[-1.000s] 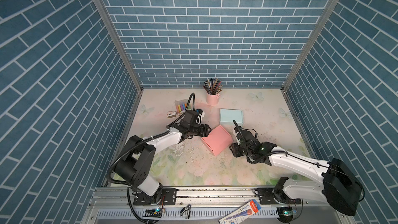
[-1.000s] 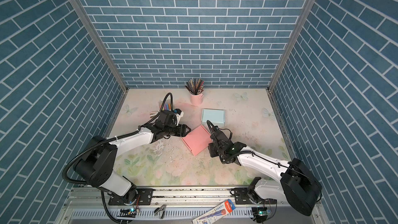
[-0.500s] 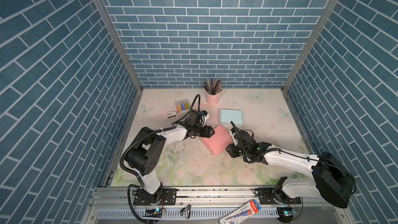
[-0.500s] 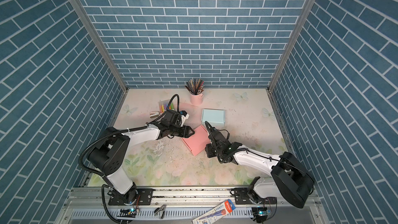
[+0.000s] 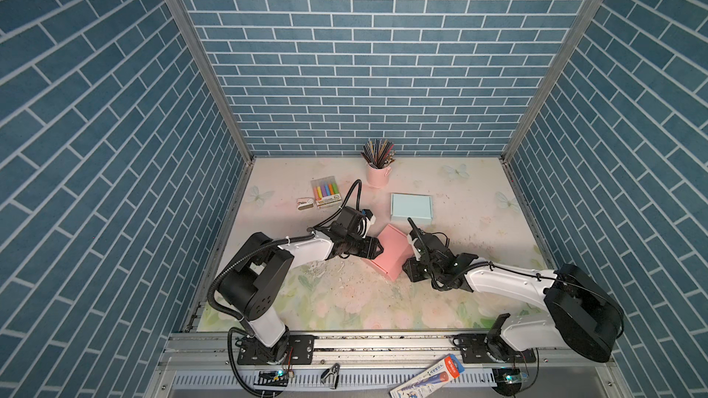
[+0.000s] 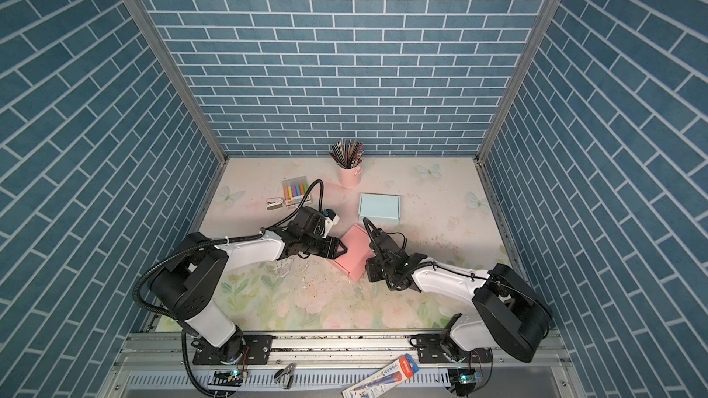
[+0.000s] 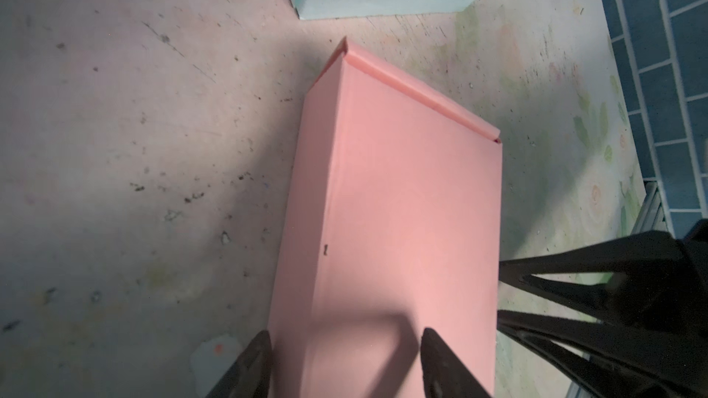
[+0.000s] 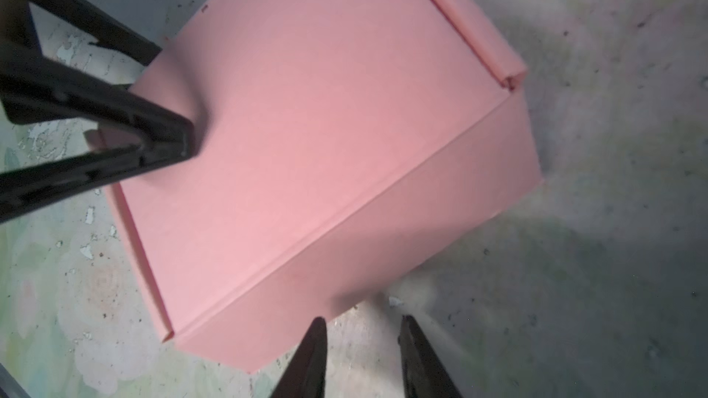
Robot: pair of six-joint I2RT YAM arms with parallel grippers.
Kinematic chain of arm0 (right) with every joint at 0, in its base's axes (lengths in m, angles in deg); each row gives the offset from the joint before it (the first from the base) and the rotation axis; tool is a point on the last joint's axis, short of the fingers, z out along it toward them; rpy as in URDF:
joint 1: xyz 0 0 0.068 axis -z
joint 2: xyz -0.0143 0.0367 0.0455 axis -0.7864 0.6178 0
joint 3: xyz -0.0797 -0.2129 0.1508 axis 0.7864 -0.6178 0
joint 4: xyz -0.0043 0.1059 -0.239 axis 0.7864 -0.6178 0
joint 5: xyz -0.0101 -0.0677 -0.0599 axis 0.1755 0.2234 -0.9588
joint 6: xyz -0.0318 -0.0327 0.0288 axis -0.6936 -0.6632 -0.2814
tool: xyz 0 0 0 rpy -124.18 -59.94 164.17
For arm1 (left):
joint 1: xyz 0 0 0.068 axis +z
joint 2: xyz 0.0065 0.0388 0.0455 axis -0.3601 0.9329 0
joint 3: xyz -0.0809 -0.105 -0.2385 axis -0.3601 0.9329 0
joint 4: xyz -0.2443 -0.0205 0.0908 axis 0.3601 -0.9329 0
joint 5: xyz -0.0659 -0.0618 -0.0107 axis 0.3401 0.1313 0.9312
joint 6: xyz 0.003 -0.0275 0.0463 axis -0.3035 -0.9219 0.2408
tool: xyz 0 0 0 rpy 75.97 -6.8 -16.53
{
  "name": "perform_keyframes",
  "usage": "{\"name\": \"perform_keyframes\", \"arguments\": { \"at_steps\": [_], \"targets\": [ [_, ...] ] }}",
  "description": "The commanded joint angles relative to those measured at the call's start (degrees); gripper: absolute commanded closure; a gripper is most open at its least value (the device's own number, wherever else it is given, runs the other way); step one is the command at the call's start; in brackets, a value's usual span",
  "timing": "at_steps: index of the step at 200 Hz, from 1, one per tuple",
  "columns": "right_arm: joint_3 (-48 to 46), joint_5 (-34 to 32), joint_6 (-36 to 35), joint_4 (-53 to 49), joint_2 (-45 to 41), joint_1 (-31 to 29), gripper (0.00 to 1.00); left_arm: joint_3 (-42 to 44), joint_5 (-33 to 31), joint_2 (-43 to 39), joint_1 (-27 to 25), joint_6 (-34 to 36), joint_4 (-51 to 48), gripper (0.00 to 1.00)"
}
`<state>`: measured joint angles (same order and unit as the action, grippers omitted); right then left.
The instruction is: Fold the paper box
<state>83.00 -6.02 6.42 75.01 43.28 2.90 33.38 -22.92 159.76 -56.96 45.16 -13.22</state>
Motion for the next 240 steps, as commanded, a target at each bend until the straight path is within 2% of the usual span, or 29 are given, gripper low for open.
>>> {"name": "perform_keyframes", "arguments": {
  "at_steps": [1, 58, 125, 200, 240],
  "targets": [
    [-0.8, -0.4, 1.9, -0.2, 0.5, 0.2, 0.66, 1.7, -0.5, -2.3, -0.8, -1.0, 1.2, 0.38],
    [-0.9, -0.5, 1.8, -0.3, 1.1, 0.3, 0.66, 6.4, -1.1, -5.5, -4.4, -3.8, 2.3, 0.39],
    [1.7, 0.7, 0.1, -0.5, 3.9, -0.8, 0.66, 13.2, -2.0, -12.2, -9.3, -10.2, 5.0, 0.41],
    [0.8, -1.6, 2.0, -2.3, 1.8, -0.9, 0.67, 15.0, -5.0, -15.5, -9.3, -10.8, 2.7, 0.43],
    [-0.8, -2.1, 3.9, -5.0, -2.3, -0.9, 0.67, 16.0, -6.0, -18.3, -8.9, -11.1, 1.0, 0.39]
  ]
}}
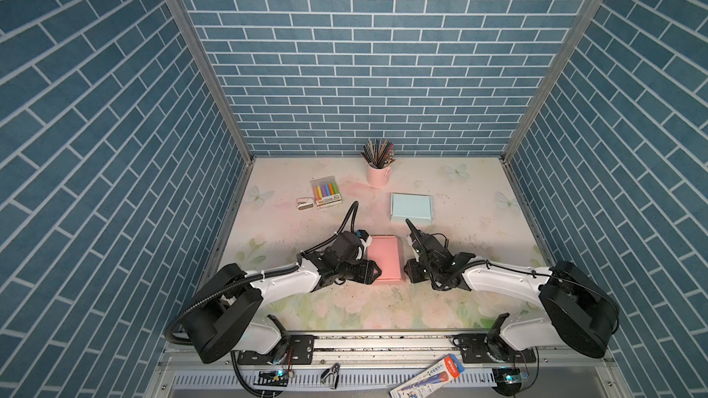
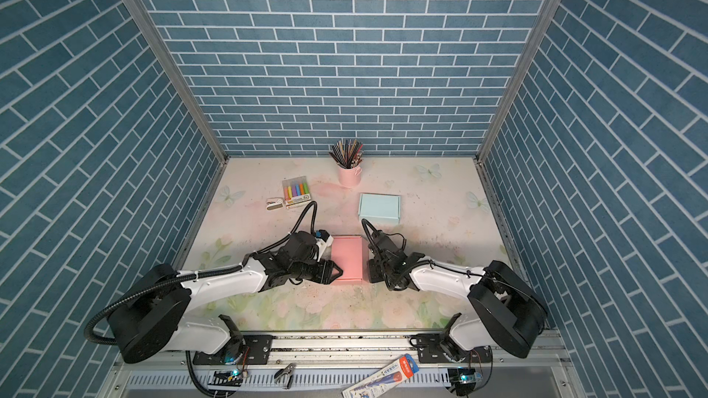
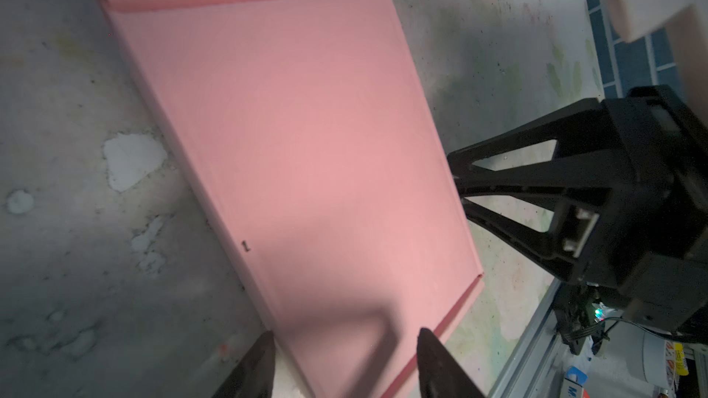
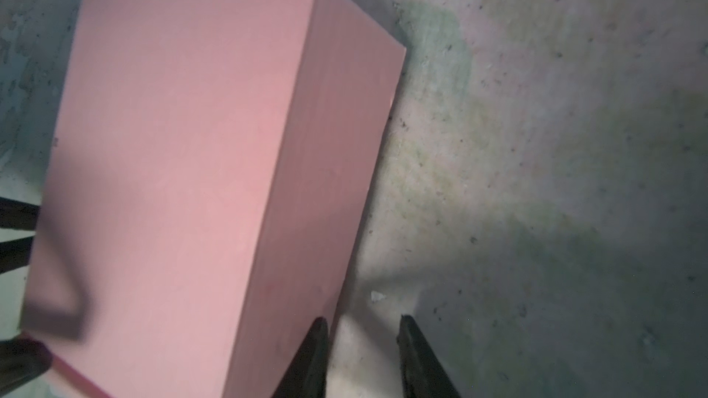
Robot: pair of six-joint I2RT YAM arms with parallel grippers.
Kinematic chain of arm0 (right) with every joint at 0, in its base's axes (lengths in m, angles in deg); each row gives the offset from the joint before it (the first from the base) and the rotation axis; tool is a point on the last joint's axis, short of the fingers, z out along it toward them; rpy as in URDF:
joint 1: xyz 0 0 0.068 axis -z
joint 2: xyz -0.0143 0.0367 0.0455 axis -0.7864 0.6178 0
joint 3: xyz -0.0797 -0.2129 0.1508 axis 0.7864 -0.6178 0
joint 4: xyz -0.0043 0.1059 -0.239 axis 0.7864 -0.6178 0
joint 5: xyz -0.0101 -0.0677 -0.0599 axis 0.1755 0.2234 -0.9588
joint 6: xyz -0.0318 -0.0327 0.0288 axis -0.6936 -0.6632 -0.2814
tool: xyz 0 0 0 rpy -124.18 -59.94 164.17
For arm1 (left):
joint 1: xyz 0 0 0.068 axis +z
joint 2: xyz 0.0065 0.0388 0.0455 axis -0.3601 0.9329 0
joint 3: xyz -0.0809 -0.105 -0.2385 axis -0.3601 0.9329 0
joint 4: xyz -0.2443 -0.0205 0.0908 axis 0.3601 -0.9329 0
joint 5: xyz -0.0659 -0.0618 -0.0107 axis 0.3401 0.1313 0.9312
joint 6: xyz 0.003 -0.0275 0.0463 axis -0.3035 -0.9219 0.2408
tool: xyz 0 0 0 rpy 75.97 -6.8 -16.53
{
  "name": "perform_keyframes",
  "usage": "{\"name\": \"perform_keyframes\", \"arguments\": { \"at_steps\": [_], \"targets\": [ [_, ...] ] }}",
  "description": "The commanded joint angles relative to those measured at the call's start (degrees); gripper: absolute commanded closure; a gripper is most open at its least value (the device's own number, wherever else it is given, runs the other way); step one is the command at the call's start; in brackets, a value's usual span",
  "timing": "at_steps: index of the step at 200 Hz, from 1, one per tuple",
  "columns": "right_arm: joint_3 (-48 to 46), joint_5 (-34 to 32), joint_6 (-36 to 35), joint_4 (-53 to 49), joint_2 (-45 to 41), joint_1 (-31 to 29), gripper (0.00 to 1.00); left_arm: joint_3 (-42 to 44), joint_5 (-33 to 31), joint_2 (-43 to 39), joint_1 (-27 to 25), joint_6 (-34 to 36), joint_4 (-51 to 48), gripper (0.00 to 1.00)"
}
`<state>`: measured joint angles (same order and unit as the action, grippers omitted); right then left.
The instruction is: Fold the paper box
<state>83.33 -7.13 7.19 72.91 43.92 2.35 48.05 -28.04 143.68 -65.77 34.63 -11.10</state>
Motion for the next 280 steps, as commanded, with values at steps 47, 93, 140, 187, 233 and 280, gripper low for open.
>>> {"name": "perform_keyframes", "arguments": {
  "at_steps": [47, 93, 140, 187, 233, 280],
  "targets": [
    [-3.3, -0.8, 4.4, -4.3, -4.5, -0.7, 0.7, 5.1, 0.5, -5.1, -0.1, -4.1, 2.2, 0.38],
    [-2.4, -0.7, 4.3, -4.0, -3.6, -1.6, 0.72, 5.6, 0.7, -4.3, -1.2, -5.7, 4.5, 0.4],
    [-1.7, -0.4, 5.0, -3.0, -1.5, -3.0, 0.73, 5.0, 1.1, -3.9, -1.5, -5.5, 4.1, 0.41],
    [-1.4, -0.4, 5.4, -2.4, -0.6, -4.1, 0.74, 5.6, 0.8, -4.0, -2.8, -6.8, 5.6, 0.42],
    [-1.1, -0.6, 5.5, -2.0, -0.2, -4.7, 0.75, 5.9, 1.1, -3.5, -3.5, -7.7, 7.3, 0.43],
    [-0.2, -0.6, 5.5, -1.3, 0.9, -5.6, 0.75, 6.2, 1.1, -2.8, -4.3, -8.9, 8.9, 0.44]
  ]
}}
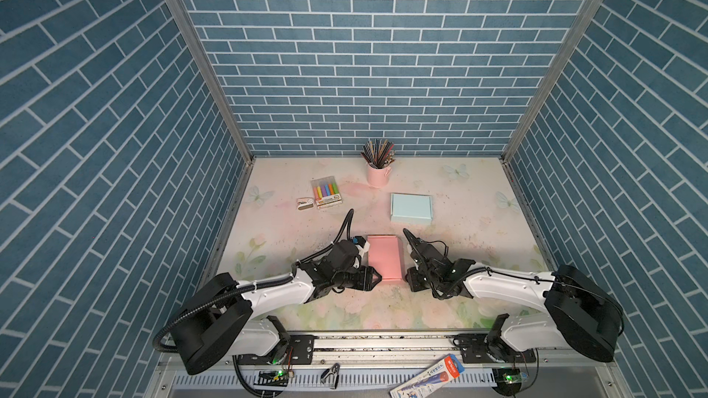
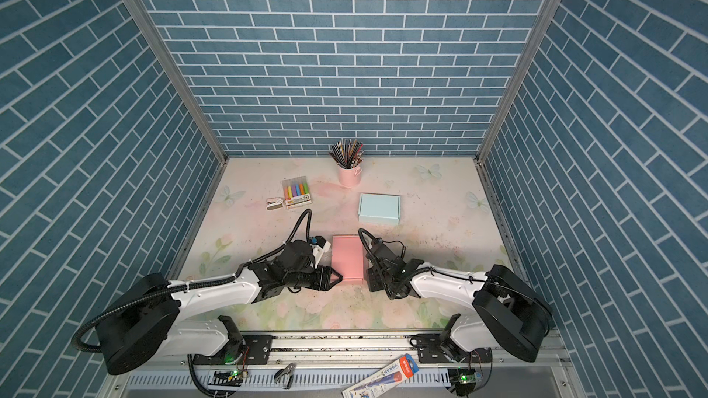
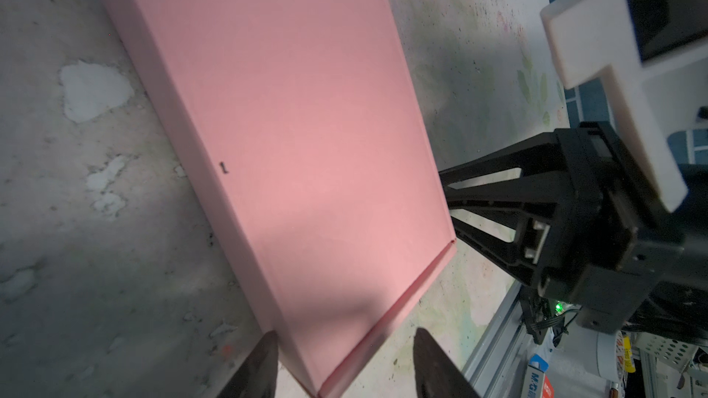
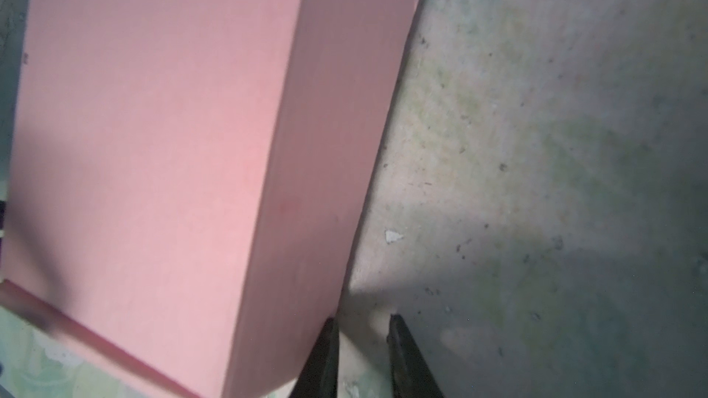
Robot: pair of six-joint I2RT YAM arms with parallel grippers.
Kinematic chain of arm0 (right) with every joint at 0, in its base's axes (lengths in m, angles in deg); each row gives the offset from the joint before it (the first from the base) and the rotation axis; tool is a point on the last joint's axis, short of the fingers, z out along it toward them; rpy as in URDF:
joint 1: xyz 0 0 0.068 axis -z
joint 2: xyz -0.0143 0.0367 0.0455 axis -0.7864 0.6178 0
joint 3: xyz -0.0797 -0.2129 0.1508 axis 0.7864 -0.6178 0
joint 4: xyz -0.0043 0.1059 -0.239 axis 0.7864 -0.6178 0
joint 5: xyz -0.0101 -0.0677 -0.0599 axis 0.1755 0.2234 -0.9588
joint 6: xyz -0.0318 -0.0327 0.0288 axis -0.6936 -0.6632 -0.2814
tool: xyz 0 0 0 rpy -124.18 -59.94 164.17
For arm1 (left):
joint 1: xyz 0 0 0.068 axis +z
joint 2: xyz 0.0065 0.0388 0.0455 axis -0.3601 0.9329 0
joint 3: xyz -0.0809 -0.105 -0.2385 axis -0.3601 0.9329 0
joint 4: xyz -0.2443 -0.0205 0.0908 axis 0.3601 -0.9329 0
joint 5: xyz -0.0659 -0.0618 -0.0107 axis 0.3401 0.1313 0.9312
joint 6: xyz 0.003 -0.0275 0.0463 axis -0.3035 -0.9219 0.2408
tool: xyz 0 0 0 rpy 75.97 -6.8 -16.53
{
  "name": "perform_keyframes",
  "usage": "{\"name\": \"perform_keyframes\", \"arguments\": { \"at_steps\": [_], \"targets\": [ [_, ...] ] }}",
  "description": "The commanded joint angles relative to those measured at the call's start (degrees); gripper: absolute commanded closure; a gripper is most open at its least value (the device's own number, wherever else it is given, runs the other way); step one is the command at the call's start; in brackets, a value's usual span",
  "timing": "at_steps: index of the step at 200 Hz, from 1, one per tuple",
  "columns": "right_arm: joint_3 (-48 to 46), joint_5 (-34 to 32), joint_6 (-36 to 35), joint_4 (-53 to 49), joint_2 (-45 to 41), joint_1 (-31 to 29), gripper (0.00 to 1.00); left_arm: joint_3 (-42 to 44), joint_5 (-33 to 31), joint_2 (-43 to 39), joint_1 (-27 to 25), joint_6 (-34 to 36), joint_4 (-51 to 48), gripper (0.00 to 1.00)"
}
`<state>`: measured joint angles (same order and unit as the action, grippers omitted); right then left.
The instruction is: Fold the paper box
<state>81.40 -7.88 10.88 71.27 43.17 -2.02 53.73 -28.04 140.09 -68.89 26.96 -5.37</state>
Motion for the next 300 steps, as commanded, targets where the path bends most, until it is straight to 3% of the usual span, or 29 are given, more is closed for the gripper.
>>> {"name": "perform_keyframes", "arguments": {
  "at_steps": [1, 111, 184, 241, 300],
  "targets": [
    [1.7, 0.2, 1.8, 0.3, 1.7, -1.2, 0.75, 0.5, 1.1, 0.9, -1.1, -1.2, 3.3, 0.44],
    [3.7, 0.9, 2.4, 3.3, 4.4, -4.6, 0.76, 1.2, 1.1, 1.6, -2.9, -3.3, 6.4, 0.44],
    [0.6, 0.6, 4.2, 2.7, 2.1, -5.4, 0.76, 2.5, -0.3, -1.7, -1.9, -2.1, 1.6, 0.44],
    [-2.7, 1.6, 1.7, 0.7, -3.3, 1.8, 0.76, 4.7, 2.9, -8.7, 5.9, 1.2, -3.4, 0.37],
    [1.7, 2.9, -5.6, 1.3, -0.8, 10.0, 0.78, -2.0, 4.8, -3.3, 10.7, 6.4, -5.3, 0.33]
  ]
}}
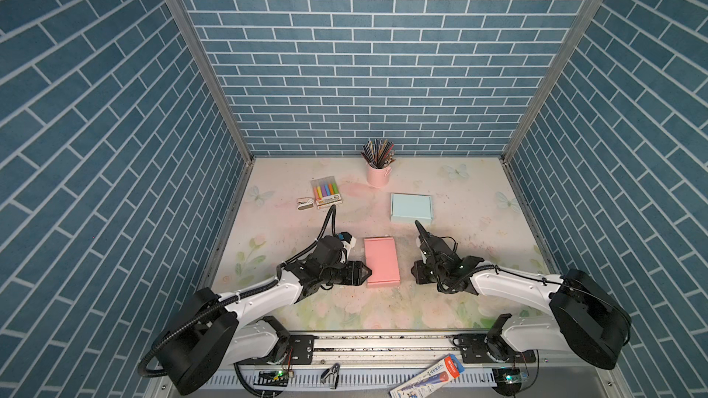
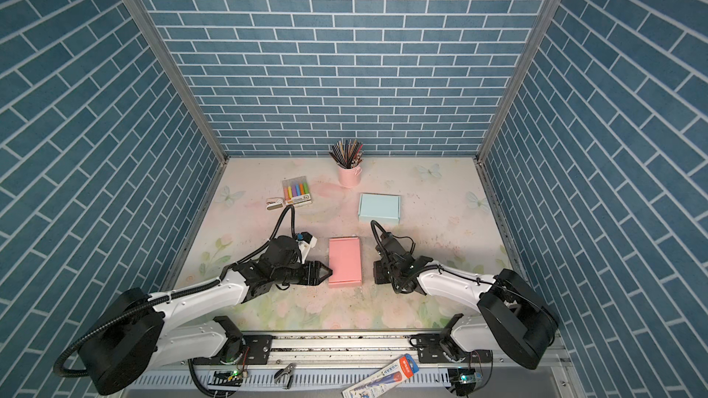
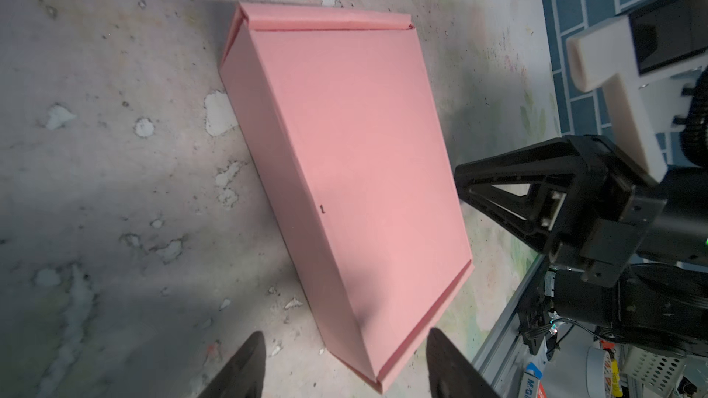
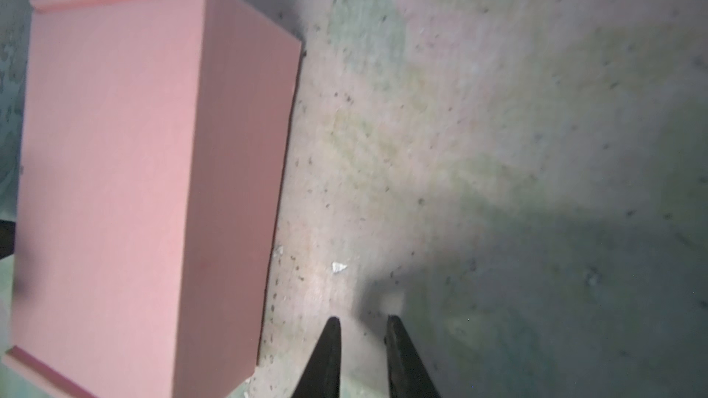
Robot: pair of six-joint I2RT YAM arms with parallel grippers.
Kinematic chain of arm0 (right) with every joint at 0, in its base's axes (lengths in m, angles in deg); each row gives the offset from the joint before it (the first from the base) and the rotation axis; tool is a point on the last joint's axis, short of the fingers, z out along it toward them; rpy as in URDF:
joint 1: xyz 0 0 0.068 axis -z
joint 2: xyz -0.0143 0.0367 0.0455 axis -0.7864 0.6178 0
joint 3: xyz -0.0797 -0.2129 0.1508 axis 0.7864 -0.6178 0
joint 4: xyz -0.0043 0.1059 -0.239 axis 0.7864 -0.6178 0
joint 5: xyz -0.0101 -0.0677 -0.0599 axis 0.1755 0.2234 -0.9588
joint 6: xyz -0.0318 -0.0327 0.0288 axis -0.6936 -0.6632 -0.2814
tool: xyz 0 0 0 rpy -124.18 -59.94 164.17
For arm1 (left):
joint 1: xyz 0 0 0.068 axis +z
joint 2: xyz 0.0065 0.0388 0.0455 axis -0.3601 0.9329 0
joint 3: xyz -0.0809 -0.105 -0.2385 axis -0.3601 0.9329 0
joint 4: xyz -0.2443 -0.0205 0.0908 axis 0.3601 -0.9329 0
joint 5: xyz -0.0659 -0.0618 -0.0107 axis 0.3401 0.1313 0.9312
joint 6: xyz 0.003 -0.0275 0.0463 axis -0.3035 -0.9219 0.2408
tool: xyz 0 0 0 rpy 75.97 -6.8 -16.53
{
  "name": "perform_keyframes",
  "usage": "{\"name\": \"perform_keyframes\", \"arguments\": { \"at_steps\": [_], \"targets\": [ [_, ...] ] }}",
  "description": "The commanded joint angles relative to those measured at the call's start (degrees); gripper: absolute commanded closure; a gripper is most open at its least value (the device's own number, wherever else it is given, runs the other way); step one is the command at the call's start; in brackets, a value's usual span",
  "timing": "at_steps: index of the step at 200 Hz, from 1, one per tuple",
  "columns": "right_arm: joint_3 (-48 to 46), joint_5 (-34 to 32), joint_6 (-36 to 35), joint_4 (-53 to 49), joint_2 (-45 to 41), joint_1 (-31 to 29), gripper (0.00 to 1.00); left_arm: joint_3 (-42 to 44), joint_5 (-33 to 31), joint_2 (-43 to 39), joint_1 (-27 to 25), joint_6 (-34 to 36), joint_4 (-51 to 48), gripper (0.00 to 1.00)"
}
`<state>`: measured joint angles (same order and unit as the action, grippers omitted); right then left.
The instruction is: Fold the paper box
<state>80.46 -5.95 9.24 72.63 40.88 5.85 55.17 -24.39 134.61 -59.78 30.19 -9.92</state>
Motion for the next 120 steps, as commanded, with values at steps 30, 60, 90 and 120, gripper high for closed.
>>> {"name": "perform_keyframes", "arguments": {
  "at_steps": [30, 60, 90, 120],
  "targets": [
    [4.8, 2.0, -5.8, 3.0, 5.0, 4.3, 0.79, -6.0, 2.6, 6.6, 4.2, 4.0, 1.7, 0.34],
    [7.8, 3.0, -7.2, 4.6, 9.0, 4.9, 0.8, -9.0, 3.8, 10.6, 5.8, 4.6, 3.1, 0.35],
    [9.9, 3.8, -8.3, 5.9, 12.3, 5.3, 0.81, -11.2, 4.7, 13.5, 5.9, 4.4, 4.6, 0.37],
    [12.1, 4.4, -9.1, 6.7, 15.4, 5.4, 0.82, -11.5, 5.5, 15.4, 6.0, 3.9, 6.4, 0.39]
  ]
}}
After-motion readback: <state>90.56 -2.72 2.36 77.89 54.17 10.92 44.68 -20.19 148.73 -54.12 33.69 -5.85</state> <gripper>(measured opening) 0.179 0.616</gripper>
